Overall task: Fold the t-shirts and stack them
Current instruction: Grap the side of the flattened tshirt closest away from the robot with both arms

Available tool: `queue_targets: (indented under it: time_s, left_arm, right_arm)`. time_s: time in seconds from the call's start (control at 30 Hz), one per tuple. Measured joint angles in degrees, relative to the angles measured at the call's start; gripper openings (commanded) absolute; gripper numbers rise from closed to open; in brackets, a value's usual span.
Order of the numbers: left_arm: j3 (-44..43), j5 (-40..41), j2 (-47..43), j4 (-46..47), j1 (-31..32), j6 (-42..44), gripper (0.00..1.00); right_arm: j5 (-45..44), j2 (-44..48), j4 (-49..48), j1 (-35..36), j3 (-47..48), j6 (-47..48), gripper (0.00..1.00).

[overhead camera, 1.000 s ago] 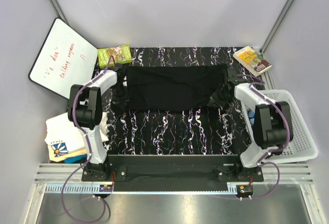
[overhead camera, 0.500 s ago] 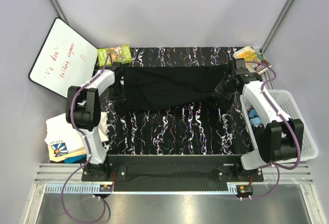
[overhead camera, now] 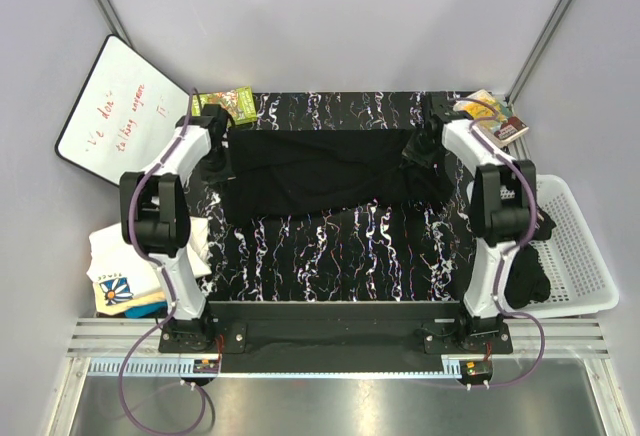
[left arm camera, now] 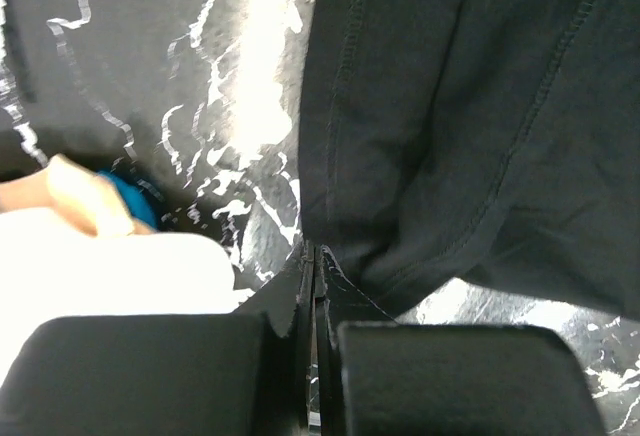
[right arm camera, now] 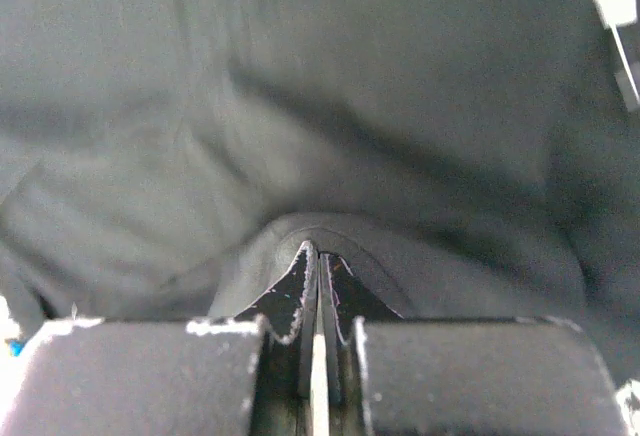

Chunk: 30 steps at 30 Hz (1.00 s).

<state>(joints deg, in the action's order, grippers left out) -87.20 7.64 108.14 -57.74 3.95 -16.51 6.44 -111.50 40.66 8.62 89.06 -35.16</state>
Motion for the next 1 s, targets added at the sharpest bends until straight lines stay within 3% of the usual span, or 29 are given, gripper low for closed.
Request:
queue_targets:
  time_s: [0.1, 0.23, 0.37, 0.77, 1.0]
  left_arm:
    - [-0.2, -0.3, 2.0, -0.1, 0.3, 0.0, 0.0]
    - [-0.2, -0.3, 2.6, -0.5, 0.8, 0.1, 0.0]
    - [0.3, -0.4, 2.6, -0.5, 1.1, 0.3, 0.0]
    - [1.8, -1.0, 2.6, -0.5, 2.6, 0.3, 0.0]
    - [1.8, -1.2, 2.6, -0.4, 3.0, 0.4, 0.0]
  right_arm:
    - [-0.6, -9.6, -0.6, 0.0, 8.6, 1.4, 0.2]
    - [-1.5, -14.8, -2.4, 0.0, 14.5, 2.8, 0.45]
    - [-2.7, -14.2, -3.5, 0.0, 15.4, 4.2, 0.55]
    - [-10.9, 14.0, -1.8, -0.2, -5.3, 6.8, 0.5]
    - [-11.8, 21.5, 2.0, -0.3, -9.8, 8.0, 0.5]
